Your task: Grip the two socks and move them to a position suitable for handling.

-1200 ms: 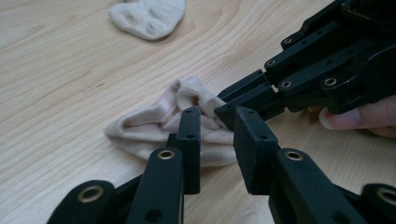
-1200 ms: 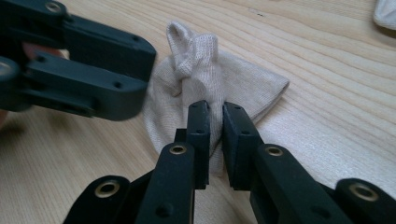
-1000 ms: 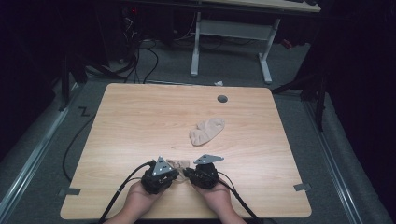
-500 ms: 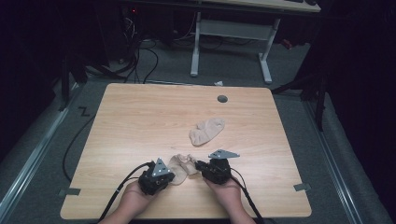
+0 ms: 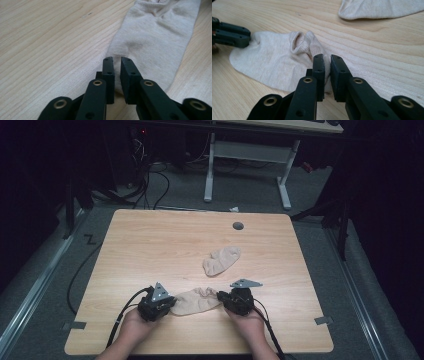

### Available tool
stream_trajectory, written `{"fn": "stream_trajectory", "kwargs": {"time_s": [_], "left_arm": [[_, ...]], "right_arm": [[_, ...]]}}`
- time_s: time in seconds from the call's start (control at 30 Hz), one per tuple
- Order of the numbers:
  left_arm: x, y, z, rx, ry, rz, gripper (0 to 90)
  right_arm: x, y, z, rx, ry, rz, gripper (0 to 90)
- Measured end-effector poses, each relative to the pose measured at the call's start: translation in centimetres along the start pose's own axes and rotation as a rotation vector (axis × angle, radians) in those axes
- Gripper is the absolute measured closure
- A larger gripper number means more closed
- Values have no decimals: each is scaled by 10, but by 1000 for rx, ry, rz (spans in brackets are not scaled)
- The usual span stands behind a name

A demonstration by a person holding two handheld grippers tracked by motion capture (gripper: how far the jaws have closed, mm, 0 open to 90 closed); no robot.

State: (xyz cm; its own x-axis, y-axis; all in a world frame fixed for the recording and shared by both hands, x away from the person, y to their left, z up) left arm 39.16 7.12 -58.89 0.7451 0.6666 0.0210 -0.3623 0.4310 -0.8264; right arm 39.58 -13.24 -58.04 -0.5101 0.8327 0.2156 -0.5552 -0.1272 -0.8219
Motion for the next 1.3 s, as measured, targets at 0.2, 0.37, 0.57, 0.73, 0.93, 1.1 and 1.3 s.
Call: {"fn": "stream_trajectory", "kwargs": {"time_s": [0.2, 0.37, 0.57, 0.73, 0.93, 1.1, 1.3], "left_arm": [[6, -2, 2, -18, -46, 6, 676], [5, -4, 1, -29, -36, 2, 678], [3, -3, -5, -11, -36, -23, 776], [-2, -2, -4, -8, -6, -44, 806], [-12, 2, 4, 9, 64, -52, 790], [-4, -5, 14, -28, -28, -87, 684], [19, -11, 18, -79, -84, -5, 611]], "right_arm": [[-3, -1, 0, -9, 27, 17, 737], [2, -11, 1, -69, 18, 79, 761], [1, -2, -15, 16, 57, 156, 878], [3, 8, -7, 38, 56, 147, 878], [15, 17, 5, 68, 29, 122, 876], [25, 4, 11, 10, 6, 147, 817], [19, -12, 4, -46, 74, 191, 704]]}}
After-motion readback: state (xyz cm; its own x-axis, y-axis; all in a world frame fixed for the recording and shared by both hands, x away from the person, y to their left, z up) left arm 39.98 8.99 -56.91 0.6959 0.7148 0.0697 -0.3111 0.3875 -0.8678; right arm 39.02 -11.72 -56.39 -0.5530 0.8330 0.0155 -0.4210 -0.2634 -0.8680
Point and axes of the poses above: each handheld gripper's, and its own axes: z roughly backward along the jaws, y roughly out of its underside, x roughly to its left, the point moved 9 cm from there along -z, roughly forward along the jaws, and after that the axes turned 10 degrees about -x, right-handed, at the moved point
